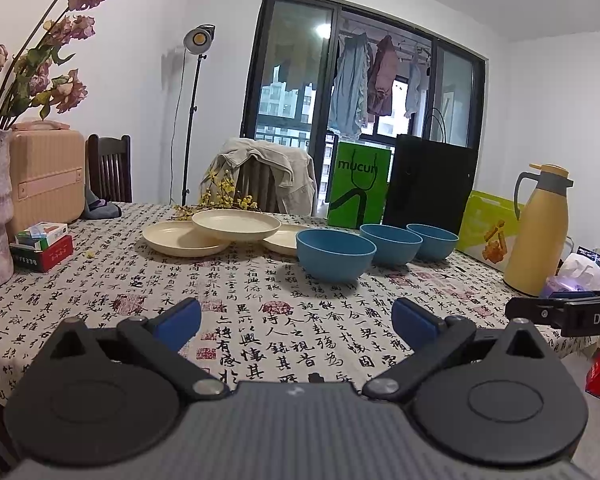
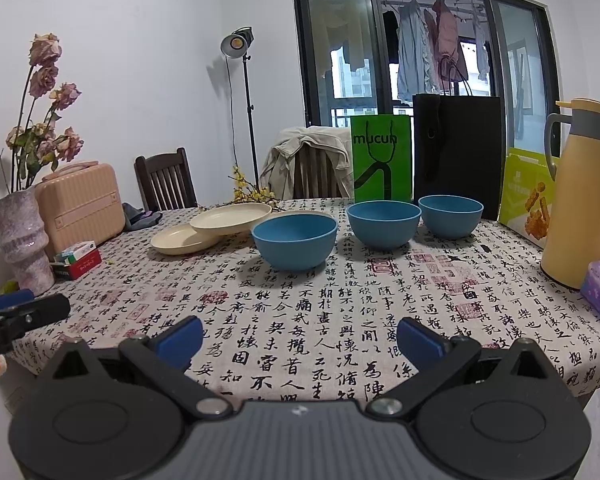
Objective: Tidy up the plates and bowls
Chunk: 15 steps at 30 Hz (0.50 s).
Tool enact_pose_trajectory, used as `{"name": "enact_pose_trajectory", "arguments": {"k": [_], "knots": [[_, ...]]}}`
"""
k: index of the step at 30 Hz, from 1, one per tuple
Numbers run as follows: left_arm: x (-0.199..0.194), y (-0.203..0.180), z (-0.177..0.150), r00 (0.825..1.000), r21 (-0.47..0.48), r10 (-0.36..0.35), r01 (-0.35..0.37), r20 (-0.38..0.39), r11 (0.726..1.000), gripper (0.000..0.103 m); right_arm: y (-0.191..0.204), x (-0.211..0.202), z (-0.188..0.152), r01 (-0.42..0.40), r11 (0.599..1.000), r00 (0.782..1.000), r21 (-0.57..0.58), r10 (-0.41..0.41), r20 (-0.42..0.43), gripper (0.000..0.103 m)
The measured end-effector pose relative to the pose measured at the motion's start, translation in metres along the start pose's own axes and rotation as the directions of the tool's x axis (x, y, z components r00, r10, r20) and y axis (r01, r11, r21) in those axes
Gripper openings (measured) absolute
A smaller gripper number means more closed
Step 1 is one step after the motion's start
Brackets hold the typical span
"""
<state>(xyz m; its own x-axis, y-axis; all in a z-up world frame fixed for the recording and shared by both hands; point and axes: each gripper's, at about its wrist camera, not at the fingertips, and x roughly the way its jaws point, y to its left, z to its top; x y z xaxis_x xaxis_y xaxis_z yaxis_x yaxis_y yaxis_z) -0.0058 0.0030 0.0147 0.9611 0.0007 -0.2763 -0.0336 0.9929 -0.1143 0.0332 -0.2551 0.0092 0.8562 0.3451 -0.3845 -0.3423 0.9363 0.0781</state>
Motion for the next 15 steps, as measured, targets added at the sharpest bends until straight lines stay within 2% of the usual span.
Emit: {"name": "enact_pose_trajectory", "arguments": {"k": [15], "knots": [[-0.0007,0.0019,0.0004,1.0,-0.005,0.001,-0.001,0.004,1.0,0.103,-0.0011,-0.002,0.0003,0.002,1.0,1.0,0.0,-0.002,0.004,0.103]]}}
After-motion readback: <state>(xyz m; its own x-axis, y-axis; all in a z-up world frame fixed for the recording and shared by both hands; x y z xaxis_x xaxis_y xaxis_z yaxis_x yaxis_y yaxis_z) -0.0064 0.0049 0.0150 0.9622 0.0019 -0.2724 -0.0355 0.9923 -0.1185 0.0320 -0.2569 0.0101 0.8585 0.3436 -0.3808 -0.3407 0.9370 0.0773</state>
